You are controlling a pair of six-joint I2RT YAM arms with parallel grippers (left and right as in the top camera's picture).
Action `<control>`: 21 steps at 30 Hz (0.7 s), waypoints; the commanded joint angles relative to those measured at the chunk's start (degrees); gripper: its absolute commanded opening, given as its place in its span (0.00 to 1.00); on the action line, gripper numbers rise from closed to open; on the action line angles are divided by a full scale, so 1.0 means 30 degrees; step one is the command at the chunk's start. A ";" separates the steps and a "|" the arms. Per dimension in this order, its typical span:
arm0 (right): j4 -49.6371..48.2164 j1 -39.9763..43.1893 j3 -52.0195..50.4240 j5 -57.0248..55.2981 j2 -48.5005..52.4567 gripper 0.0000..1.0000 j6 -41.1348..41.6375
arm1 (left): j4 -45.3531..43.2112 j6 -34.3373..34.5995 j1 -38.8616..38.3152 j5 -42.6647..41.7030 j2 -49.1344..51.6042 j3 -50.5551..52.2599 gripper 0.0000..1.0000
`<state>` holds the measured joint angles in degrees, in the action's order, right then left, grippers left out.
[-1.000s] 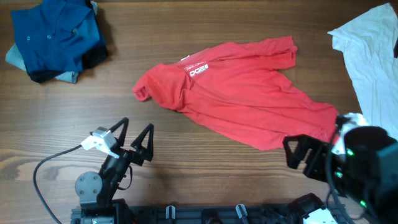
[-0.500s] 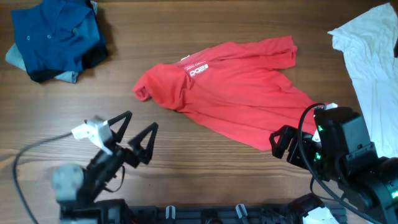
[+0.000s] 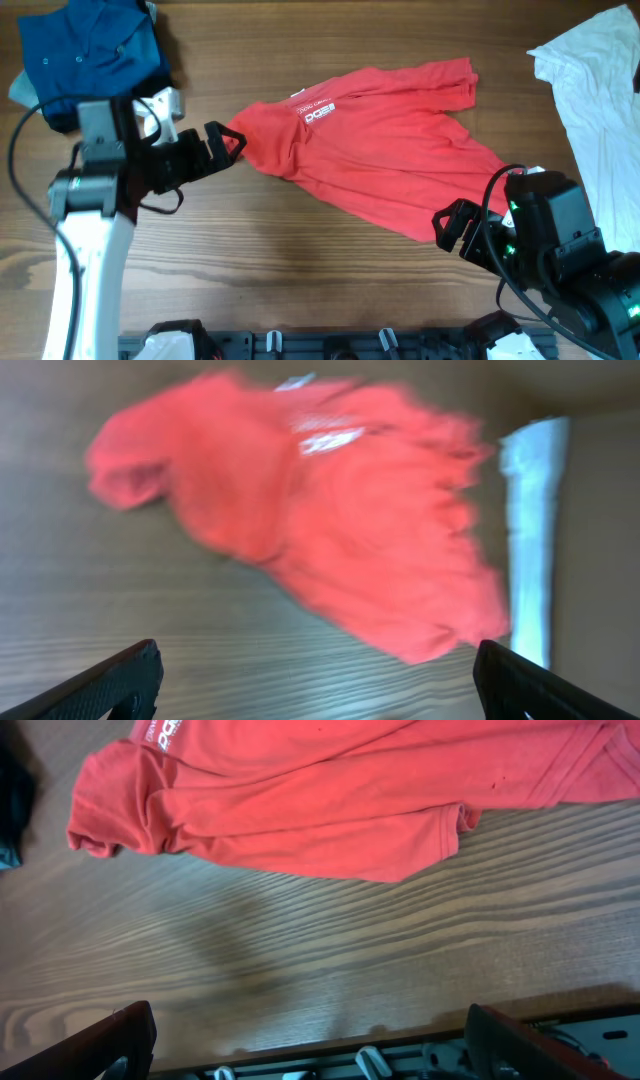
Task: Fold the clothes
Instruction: 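Grasp the left edge of the red T-shirt with the left gripper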
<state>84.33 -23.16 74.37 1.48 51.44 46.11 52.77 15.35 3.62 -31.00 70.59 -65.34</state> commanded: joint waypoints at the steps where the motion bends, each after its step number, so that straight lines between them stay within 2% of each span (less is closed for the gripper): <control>1: -0.0087 -0.0022 0.0058 0.0554 -0.0007 1.00 0.0619 | 0.0503 -0.0117 -0.1209 0.3942 0.3577 -0.0226 1.00; 4: 0.0233 -0.0022 0.0058 0.0685 -0.0007 1.00 0.0605 | -0.0517 -0.0036 -0.1894 0.5712 0.6149 -0.0226 1.00; 8: 0.0772 -0.0022 0.0058 0.0670 -0.0007 1.00 0.0459 | -0.2397 0.0984 -0.2127 0.6382 0.8378 -0.0226 1.00; 13: 0.0627 -0.0022 0.0058 0.0663 -0.0007 1.00 0.0175 | -0.4116 0.1982 -0.2565 0.6368 0.9712 -0.0226 1.00; 21: 0.0510 -0.0022 0.0058 0.0670 0.0000 1.00 0.0182 | -0.6900 0.3300 -0.4787 0.6688 1.1154 -0.0226 1.00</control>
<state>86.06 -23.16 74.37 2.98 51.44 46.87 34.00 21.82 -8.40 -12.60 101.91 -65.58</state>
